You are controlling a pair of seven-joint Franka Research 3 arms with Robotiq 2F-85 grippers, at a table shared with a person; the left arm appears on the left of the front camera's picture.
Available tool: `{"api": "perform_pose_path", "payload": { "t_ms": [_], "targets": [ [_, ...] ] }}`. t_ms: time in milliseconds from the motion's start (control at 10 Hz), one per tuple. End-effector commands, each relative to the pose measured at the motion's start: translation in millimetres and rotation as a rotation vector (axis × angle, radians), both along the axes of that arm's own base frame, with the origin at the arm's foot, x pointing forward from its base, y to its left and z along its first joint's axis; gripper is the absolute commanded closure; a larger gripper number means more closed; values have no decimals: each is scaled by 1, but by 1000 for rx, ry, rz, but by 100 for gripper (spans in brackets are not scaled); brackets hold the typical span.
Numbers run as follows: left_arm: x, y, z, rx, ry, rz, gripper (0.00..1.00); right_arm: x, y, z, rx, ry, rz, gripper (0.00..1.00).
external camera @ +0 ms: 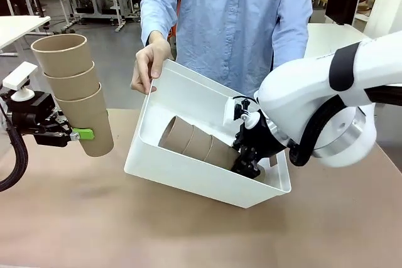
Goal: Stack the cups and store them in the basket.
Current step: Place the stack of Reusable plastic cups into the Pantry Basket.
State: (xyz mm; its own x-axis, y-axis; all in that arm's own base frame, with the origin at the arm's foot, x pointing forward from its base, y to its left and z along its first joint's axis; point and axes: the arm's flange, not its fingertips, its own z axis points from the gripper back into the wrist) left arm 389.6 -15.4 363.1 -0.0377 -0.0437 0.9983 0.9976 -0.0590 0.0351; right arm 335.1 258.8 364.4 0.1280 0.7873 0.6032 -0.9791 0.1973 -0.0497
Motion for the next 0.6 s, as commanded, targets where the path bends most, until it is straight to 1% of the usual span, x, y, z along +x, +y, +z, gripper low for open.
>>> {"api": "perform_pose_path", "payload": {
  "t_ms": [0, 300, 500],
  "targets": [
    [-1, 0, 4, -7, -6, -4, 15, 1, 2, 2, 0, -4, 1, 15],
    [-1, 0, 4, -7, -6, -4, 15, 0, -1, -2, 3, 6, -1, 15],
    [-1, 0, 4, -7, -6, -4, 15, 24, 33, -8, -46, -29, -24, 15]
  ]
}}
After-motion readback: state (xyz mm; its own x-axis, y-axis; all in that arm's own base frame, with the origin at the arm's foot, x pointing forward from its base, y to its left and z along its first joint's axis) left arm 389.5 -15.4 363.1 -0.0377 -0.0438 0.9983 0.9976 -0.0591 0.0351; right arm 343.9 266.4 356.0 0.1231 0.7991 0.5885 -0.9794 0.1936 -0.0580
